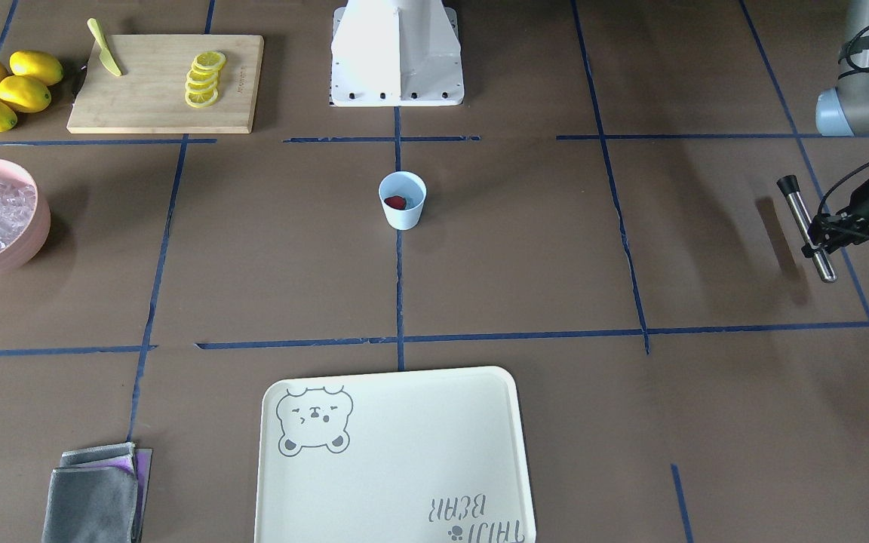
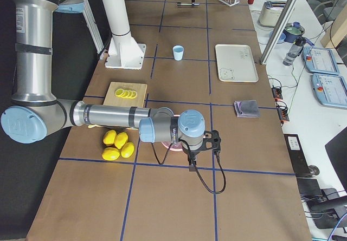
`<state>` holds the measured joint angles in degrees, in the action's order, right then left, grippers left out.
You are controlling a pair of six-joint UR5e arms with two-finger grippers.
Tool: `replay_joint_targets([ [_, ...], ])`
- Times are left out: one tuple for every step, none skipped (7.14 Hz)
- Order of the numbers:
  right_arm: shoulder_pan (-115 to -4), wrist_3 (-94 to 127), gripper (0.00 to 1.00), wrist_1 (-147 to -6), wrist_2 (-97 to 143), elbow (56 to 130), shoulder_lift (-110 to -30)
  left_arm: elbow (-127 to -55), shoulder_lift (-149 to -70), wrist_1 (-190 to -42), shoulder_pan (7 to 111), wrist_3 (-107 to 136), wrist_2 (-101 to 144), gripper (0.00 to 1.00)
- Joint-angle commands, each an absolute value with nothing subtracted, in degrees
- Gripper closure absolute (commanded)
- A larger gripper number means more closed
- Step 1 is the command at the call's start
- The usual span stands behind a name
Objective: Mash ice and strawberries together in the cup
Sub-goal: 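Grasp and lift the steel muddler upright with the left gripper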
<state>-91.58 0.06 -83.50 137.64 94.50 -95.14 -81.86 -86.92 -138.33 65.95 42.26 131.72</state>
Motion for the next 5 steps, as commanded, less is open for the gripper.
replay_joint_targets([
  [-91.7,0.1,0.00,-83.5,137.6,94.6,-95.0,-91.9,-86.8,-138.5,66.4,42.3,133.0,1.00],
  [-91.7,-0.1,0.00,-83.5,137.6,95.0,-95.1,-96.5,-86.7,-138.4,67.5,42.3,132.8,1.00],
  [-92.0,-0.2,0.00,-83.2,137.5,95.4,-95.5,-99.6,-87.0,-138.2,68.0,42.9,132.2,1.00],
  [-92.2,-0.2,0.00,-83.1,137.5,95.5,-95.7,-102.8,-87.0,-138.2,68.1,43.2,130.2,1.00],
  [-92.2,-0.3,0.00,-83.1,137.2,96.0,-95.8,-105.6,-88.4,-138.3,68.0,43.2,127.7,1.00],
])
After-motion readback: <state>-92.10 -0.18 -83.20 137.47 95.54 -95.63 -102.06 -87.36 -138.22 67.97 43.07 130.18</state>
